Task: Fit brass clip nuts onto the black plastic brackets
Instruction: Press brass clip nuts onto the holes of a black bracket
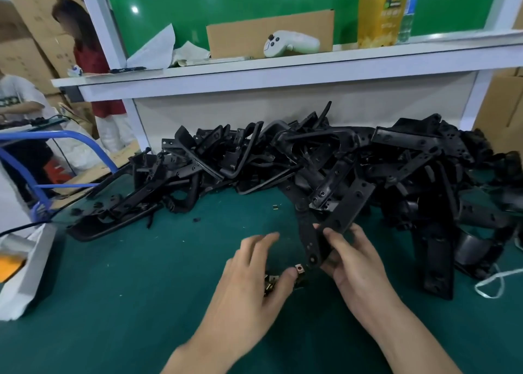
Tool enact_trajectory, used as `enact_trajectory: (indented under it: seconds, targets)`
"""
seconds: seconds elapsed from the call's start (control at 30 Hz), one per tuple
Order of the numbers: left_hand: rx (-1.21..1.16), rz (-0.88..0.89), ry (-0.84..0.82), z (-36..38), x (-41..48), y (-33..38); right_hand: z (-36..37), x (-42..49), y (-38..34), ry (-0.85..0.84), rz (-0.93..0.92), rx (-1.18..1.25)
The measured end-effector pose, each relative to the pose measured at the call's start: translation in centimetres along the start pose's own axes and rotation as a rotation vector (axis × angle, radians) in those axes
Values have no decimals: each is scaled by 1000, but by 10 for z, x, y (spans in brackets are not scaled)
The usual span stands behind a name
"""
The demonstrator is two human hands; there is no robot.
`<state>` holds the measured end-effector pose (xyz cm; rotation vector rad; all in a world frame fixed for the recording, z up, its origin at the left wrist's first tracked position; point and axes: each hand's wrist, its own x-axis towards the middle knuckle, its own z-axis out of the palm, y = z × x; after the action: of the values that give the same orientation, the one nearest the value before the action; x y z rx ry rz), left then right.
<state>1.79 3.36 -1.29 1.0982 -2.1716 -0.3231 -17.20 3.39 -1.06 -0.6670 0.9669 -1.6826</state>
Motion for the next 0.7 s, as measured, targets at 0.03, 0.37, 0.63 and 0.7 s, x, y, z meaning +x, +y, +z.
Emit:
enact_trajectory:
  seconds: [0.03,0.37,0.63,0.7]
  targets:
    - [62,-2,-67,1,0,-6,0,0,2,16,-4,-2]
    - [211,81,-189,7,7,-9,-4,6,8,43,-11,-25]
    - [212,83,-164,8,7,-8,-4,8,10,48,-21,-15]
    - [224,86,-179,8,7,-7,-5,8,10,42,-30,-16]
